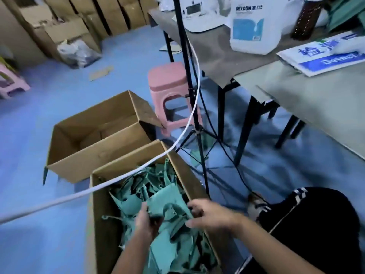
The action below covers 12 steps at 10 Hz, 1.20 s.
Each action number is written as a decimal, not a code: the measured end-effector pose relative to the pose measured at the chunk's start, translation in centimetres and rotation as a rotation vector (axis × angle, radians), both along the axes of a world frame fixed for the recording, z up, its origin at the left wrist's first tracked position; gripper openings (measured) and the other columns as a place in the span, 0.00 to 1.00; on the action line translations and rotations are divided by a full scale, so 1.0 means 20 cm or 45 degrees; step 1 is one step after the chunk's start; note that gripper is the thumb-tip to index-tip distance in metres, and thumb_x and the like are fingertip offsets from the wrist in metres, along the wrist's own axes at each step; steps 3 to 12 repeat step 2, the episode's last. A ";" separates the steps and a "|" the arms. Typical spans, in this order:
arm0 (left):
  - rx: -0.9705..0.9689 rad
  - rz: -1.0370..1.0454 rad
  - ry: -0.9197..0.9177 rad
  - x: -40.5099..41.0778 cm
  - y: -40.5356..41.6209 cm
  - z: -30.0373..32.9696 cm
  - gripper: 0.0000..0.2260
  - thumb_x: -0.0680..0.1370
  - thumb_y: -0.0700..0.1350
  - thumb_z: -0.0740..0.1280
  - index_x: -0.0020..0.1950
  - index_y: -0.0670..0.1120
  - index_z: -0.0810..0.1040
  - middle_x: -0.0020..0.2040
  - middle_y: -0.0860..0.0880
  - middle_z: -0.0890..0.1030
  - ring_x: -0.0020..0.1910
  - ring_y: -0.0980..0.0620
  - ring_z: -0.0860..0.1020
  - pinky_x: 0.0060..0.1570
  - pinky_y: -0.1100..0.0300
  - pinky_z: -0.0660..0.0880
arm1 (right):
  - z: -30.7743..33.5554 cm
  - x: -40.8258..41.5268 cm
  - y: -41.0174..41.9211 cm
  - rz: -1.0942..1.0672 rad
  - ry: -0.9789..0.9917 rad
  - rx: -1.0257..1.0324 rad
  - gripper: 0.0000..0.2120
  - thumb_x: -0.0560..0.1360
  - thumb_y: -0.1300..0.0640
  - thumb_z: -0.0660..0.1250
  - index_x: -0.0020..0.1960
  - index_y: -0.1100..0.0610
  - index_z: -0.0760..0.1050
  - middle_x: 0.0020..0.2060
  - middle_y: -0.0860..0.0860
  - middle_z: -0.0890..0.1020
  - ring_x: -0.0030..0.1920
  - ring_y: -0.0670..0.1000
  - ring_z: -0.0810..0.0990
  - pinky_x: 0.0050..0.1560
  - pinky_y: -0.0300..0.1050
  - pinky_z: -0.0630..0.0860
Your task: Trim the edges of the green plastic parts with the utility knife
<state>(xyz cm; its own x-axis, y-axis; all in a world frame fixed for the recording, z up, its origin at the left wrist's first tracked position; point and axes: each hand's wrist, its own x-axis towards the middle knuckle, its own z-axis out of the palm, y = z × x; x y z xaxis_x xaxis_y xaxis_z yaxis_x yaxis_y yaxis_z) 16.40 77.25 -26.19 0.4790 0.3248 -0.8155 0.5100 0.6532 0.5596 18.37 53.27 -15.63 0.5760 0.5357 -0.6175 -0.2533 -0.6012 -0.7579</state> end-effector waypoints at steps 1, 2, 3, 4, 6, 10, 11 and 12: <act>0.555 -0.124 0.471 -0.12 0.24 -0.14 0.29 0.85 0.61 0.53 0.76 0.40 0.66 0.72 0.34 0.71 0.67 0.33 0.73 0.66 0.39 0.72 | -0.19 -0.05 0.06 0.039 0.088 -0.091 0.38 0.80 0.42 0.72 0.83 0.54 0.60 0.79 0.52 0.69 0.77 0.51 0.69 0.70 0.41 0.68; 0.970 -0.300 0.749 -0.19 0.19 -0.19 0.31 0.85 0.61 0.55 0.79 0.40 0.60 0.76 0.32 0.63 0.72 0.32 0.66 0.71 0.40 0.65 | -0.31 -0.05 -0.04 -0.032 0.082 -0.182 0.26 0.81 0.46 0.71 0.74 0.58 0.73 0.68 0.55 0.79 0.59 0.47 0.82 0.58 0.40 0.78; 0.970 -0.300 0.749 -0.19 0.19 -0.19 0.31 0.85 0.61 0.55 0.79 0.40 0.60 0.76 0.32 0.63 0.72 0.32 0.66 0.71 0.40 0.65 | -0.31 -0.05 -0.04 -0.032 0.082 -0.182 0.26 0.81 0.46 0.71 0.74 0.58 0.73 0.68 0.55 0.79 0.59 0.47 0.82 0.58 0.40 0.78; 0.970 -0.300 0.749 -0.19 0.19 -0.19 0.31 0.85 0.61 0.55 0.79 0.40 0.60 0.76 0.32 0.63 0.72 0.32 0.66 0.71 0.40 0.65 | -0.31 -0.05 -0.04 -0.032 0.082 -0.182 0.26 0.81 0.46 0.71 0.74 0.58 0.73 0.68 0.55 0.79 0.59 0.47 0.82 0.58 0.40 0.78; 0.970 -0.300 0.749 -0.19 0.19 -0.19 0.31 0.85 0.61 0.55 0.79 0.40 0.60 0.76 0.32 0.63 0.72 0.32 0.66 0.71 0.40 0.65 | -0.31 -0.05 -0.04 -0.032 0.082 -0.182 0.26 0.81 0.46 0.71 0.74 0.58 0.73 0.68 0.55 0.79 0.59 0.47 0.82 0.58 0.40 0.78; 0.970 -0.300 0.749 -0.19 0.19 -0.19 0.31 0.85 0.61 0.55 0.79 0.40 0.60 0.76 0.32 0.63 0.72 0.32 0.66 0.71 0.40 0.65 | -0.31 -0.05 -0.04 -0.032 0.082 -0.182 0.26 0.81 0.46 0.71 0.74 0.58 0.73 0.68 0.55 0.79 0.59 0.47 0.82 0.58 0.40 0.78; 0.970 -0.300 0.749 -0.19 0.19 -0.19 0.31 0.85 0.61 0.55 0.79 0.40 0.60 0.76 0.32 0.63 0.72 0.32 0.66 0.71 0.40 0.65 | -0.31 -0.05 -0.04 -0.032 0.082 -0.182 0.26 0.81 0.46 0.71 0.74 0.58 0.73 0.68 0.55 0.79 0.59 0.47 0.82 0.58 0.40 0.78; 0.970 -0.300 0.749 -0.19 0.19 -0.19 0.31 0.85 0.61 0.55 0.79 0.40 0.60 0.76 0.32 0.63 0.72 0.32 0.66 0.71 0.40 0.65 | -0.31 -0.05 -0.04 -0.032 0.082 -0.182 0.26 0.81 0.46 0.71 0.74 0.58 0.73 0.68 0.55 0.79 0.59 0.47 0.82 0.58 0.40 0.78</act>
